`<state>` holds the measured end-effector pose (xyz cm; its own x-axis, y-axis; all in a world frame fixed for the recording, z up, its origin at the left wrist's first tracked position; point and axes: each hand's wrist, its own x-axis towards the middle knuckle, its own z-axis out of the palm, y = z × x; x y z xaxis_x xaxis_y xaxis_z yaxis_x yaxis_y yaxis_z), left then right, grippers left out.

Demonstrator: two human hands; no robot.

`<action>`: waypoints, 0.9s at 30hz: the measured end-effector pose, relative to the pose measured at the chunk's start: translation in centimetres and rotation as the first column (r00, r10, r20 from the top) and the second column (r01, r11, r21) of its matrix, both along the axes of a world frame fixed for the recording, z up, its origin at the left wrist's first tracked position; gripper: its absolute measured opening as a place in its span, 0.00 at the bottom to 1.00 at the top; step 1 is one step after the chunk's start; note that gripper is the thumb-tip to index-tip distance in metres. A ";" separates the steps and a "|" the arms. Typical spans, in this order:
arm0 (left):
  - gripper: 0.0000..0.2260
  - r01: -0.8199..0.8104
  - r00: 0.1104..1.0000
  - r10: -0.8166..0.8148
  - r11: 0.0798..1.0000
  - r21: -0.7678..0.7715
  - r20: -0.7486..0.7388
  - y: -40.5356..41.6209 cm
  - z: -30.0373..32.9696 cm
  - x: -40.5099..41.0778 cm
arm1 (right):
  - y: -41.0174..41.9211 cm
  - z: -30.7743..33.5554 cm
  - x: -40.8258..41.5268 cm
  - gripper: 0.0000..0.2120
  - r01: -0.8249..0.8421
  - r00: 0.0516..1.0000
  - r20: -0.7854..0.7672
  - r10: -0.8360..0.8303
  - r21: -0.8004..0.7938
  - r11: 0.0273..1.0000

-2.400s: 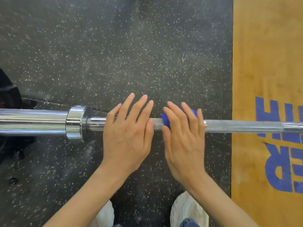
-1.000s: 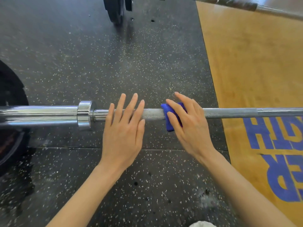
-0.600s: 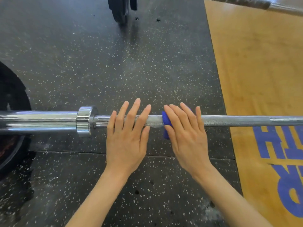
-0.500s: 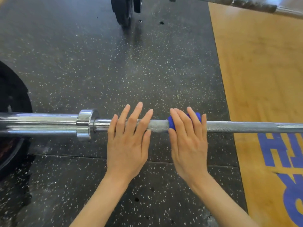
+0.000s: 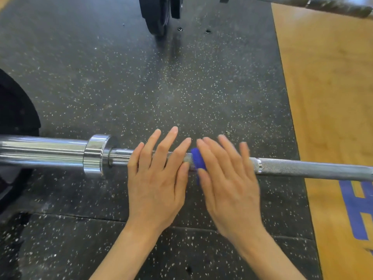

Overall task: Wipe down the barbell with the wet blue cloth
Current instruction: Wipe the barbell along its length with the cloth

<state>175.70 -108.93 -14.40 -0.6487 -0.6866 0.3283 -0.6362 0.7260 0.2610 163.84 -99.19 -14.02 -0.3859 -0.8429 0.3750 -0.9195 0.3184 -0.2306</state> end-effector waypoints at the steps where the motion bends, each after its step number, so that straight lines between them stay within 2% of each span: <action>1: 0.22 0.003 1.000 -0.003 1.000 0.001 -0.001 -0.3 0.1 -0.2 | 0.6 -0.1 -0.8 0.22 0.052 0.999 -0.016 -0.052 0.004 0.999; 4: 0.22 -0.015 1.000 0.015 1.000 0.001 -0.027 -0.8 0.1 -1.1 | -0.2 0.2 -0.5 0.22 0.196 0.980 0.052 -0.194 -0.030 0.980; 7: 0.20 -0.035 0.998 0.035 0.999 0.000 -0.054 -1.4 0.0 -1.7 | -2.8 0.1 1.0 0.21 0.086 0.995 0.066 -0.082 -0.061 0.994; 9: 0.20 -0.033 0.999 0.034 0.999 0.002 -0.041 -1.9 0.1 -1.9 | -2.5 0.2 -0.7 0.22 0.036 0.999 0.040 -0.034 -0.037 0.999; 13: 0.20 -0.041 0.999 0.042 0.999 0.028 -0.014 -2.8 0.5 -2.7 | -1.8 0.4 -2.3 0.22 0.178 0.981 0.095 -0.172 -0.058 0.982; 18: 0.20 -0.025 1.000 0.026 0.998 0.053 -0.014 -4.0 0.9 -3.3 | -3.5 0.2 -2.4 0.22 0.101 0.993 0.067 -0.098 -0.046 0.994; 23: 0.22 0.010 1.000 -0.010 1.000 0.021 -0.024 -4.5 0.5 -3.5 | -2.7 -0.5 -3.1 0.21 0.196 0.980 0.062 -0.191 -0.092 0.976; 27: 0.22 -0.031 0.999 0.031 1.000 0.004 -0.028 -4.8 0.3 -4.1 | -4.4 -0.9 -3.0 0.20 0.070 0.997 -0.030 -0.073 -0.092 0.993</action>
